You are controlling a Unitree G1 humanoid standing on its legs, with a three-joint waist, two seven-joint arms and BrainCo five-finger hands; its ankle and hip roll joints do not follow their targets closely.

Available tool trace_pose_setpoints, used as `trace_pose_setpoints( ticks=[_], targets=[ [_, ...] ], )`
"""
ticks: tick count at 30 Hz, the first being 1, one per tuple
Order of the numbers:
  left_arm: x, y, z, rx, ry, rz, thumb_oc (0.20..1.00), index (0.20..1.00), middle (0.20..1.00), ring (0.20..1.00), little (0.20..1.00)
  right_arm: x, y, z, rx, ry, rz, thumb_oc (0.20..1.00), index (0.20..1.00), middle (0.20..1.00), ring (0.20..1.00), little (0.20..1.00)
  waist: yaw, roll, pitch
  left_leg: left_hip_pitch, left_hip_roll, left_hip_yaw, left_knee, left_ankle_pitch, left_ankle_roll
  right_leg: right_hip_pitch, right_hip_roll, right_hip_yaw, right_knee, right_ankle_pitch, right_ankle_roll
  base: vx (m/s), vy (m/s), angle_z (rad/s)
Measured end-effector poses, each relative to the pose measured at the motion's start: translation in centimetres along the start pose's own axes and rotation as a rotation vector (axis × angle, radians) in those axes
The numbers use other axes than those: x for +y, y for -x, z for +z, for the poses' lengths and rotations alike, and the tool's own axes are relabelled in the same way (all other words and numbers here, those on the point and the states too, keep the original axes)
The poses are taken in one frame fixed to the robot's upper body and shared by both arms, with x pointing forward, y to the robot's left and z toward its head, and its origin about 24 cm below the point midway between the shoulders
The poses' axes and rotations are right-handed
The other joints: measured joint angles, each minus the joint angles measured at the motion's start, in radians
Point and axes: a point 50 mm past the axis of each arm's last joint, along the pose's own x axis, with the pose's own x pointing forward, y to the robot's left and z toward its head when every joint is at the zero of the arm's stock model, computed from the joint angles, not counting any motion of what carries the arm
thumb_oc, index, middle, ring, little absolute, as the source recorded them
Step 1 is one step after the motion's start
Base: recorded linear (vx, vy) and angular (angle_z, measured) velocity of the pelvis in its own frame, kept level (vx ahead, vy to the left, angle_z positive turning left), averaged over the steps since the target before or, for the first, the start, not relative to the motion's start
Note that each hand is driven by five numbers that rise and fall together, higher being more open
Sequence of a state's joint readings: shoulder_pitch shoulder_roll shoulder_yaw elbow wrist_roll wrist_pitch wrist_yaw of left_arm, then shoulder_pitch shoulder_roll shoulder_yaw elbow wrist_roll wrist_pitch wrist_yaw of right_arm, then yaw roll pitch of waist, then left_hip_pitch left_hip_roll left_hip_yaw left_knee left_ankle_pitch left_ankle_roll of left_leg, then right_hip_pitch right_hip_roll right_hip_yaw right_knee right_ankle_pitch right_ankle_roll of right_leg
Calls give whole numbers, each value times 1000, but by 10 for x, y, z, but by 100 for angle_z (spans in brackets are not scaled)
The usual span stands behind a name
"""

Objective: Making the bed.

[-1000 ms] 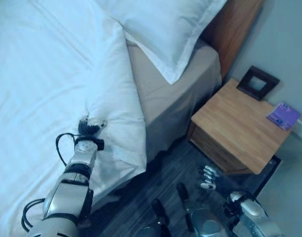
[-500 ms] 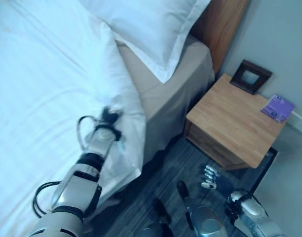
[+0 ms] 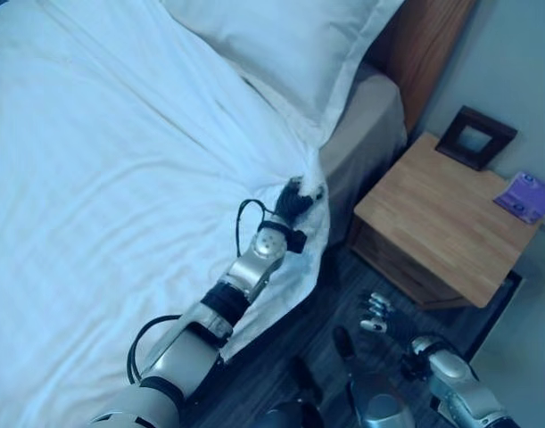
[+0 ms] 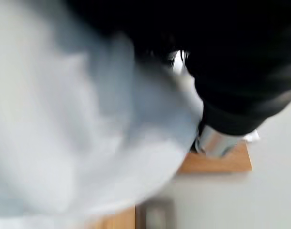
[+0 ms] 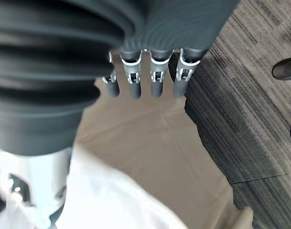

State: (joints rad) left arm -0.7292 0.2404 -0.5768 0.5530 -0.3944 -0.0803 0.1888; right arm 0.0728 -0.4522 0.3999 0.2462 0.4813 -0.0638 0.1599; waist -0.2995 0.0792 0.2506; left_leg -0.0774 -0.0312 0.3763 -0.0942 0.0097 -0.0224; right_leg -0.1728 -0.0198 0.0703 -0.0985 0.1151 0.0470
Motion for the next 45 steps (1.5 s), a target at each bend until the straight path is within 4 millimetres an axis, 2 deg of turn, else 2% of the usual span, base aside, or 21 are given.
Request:
trace_pose_setpoints(
  ticks=[8,12,14,16,18,20,22,25,27,28,31,32,33,34,36,37,38,40,42,43,45],
  targets=[
    [0,8,6,-37,138,-46,1000,1000,1000,1000,1000,-1,2,-4,18,-3,-5,1000,1000,1000,1000,1000,1,6,-1,14,4,-4,0,0,0,14,3,0,0,1,-1,-13,-5,-1],
    [11,21,29,-148,207,-90,1000,1000,1000,1000,1000,-1,3,-5,27,1,0,1000,1000,1000,1000,1000,14,15,-1,25,5,-10,0,1,1,29,2,-13,0,1,-2,-18,-5,10],
    [18,36,45,-239,308,-142,1000,1000,1000,1000,1000,-1,4,-7,29,-2,11,1000,1000,1000,1000,1000,17,20,-1,30,5,-30,0,1,1,36,3,-17,0,1,-2,-21,-15,8],
    [16,46,67,-368,373,-231,1000,1000,1000,1000,1000,-1,9,-12,50,-5,23,1000,1000,1000,1000,1000,41,28,-2,29,5,-36,0,0,1,39,2,-27,0,2,-4,-25,-14,15],
    [3,62,91,-504,423,-363,1000,1000,1000,1000,1000,0,11,-15,56,-10,29,1000,1000,1000,1000,1000,53,33,-4,29,5,-38,0,-1,-1,41,2,-31,0,5,-6,-17,-8,3],
    [-1,74,106,-602,454,-431,1000,1000,1000,1000,1000,-1,12,-17,62,-13,26,1000,1000,1000,1000,1000,52,42,-10,30,6,-46,-5,-3,-4,42,2,-32,0,5,-7,-25,-22,4],
    [9,80,109,-641,460,-403,1000,1000,1000,1000,1000,1,12,-16,60,-8,33,1000,1000,1000,1000,1000,51,50,-13,31,7,-58,-6,-9,-12,46,3,-38,0,5,-8,-27,-24,7],
    [47,95,88,-640,475,-213,1000,1000,1000,1000,1000,-2,17,-20,64,-7,24,1000,1000,1000,1000,1000,57,66,-24,41,14,-63,-6,-9,-11,58,8,-45,0,3,-12,-19,-9,6],
    [65,107,63,-575,511,-99,1000,1000,1000,1000,1000,-7,22,-22,65,-18,7,1000,1000,1000,1000,1000,79,78,-31,41,16,-74,-6,-9,-11,63,11,-53,0,-1,-12,-5,-5,13],
    [77,117,43,-511,534,-11,1000,1000,1000,1000,1000,-13,29,-26,73,-29,-25,1000,1000,1000,1000,1000,89,83,-37,43,19,-84,-6,-8,-10,68,13,-64,0,-3,-17,7,-6,25],
    [92,143,11,-385,508,100,1000,1000,1000,1000,1000,-19,36,-29,79,-41,-63,1000,1000,1000,1000,1000,117,85,-40,46,24,-93,-5,-4,-5,76,15,-85,0,-8,-24,12,-5,23],
    [95,146,10,-372,491,112,1000,1000,1000,1000,1000,-23,36,-27,73,-35,-72,755,755,755,755,755,129,87,-42,45,25,-99,-6,4,5,80,16,-94,0,-8,-25,13,-6,20],
    [100,151,9,-364,465,128,1000,1000,1000,1000,1000,-25,36,-23,65,-22,-71,200,200,200,200,200,140,86,-43,45,25,-103,-6,4,6,82,16,-96,0,-8,-25,34,-1,13],
    [106,156,8,-361,446,153,1000,1000,1000,1000,1000,-27,36,-17,46,-11,-71,200,200,200,200,200,140,86,-44,48,25,-106,-5,4,6,85,16,-98,0,-9,-25,37,1,10],
    [115,164,5,-360,435,207,1000,1000,1000,1000,1000,-31,35,-1,-14,15,-76,200,200,200,200,200,152,85,-48,49,25,-115,-6,4,6,95,14,-111,0,-13,-22,33,5,11],
    [120,170,4,-367,434,242,1000,1000,1000,1000,1000,-34,35,17,-66,63,-61,200,200,200,200,200,145,84,-51,54,23,-114,-6,3,6,94,13,-107,0,-14,-20,21,15,11],
    [124,176,0,-356,437,285,1000,1000,1000,1000,1000,-43,33,51,-197,128,-80,200,200,200,200,200,154,82,-58,60,24,-119,-6,6,9,105,12,-116,0,-12,-24,29,20,5],
    [123,178,-4,-350,457,316,1000,1000,1000,1000,1000,-53,26,94,-325,209,-114,200,200,200,200,200,159,81,-67,65,23,-118,-6,9,15,110,11,-114,0,-11,-24,3,5,4],
    [119,175,-4,-350,470,307,1000,1000,1000,1000,1000,-58,19,155,-562,258,-165,200,200,200,200,200,169,77,-76,64,23,-119,-5,14,22,108,12,-115,-2,-11,-25,0,1,3],
    [118,175,-5,-345,476,312,1000,1000,1000,1000,1000,-53,15,200,-694,320,-160,200,200,200,200,200,190,78,-79,64,23,-125,-5,13,20,111,12,-120,0,-11,-24,0,0,0],
    [115,169,-3,-349,484,297,1000,1000,1000,1000,1000,-40,12,252,-851,391,-134,200,200,200,200,200,203,79,-83,63,25,-129,-4,18,25,110,15,-122,0,-9,-26,-23,-4,7]
  ],
)
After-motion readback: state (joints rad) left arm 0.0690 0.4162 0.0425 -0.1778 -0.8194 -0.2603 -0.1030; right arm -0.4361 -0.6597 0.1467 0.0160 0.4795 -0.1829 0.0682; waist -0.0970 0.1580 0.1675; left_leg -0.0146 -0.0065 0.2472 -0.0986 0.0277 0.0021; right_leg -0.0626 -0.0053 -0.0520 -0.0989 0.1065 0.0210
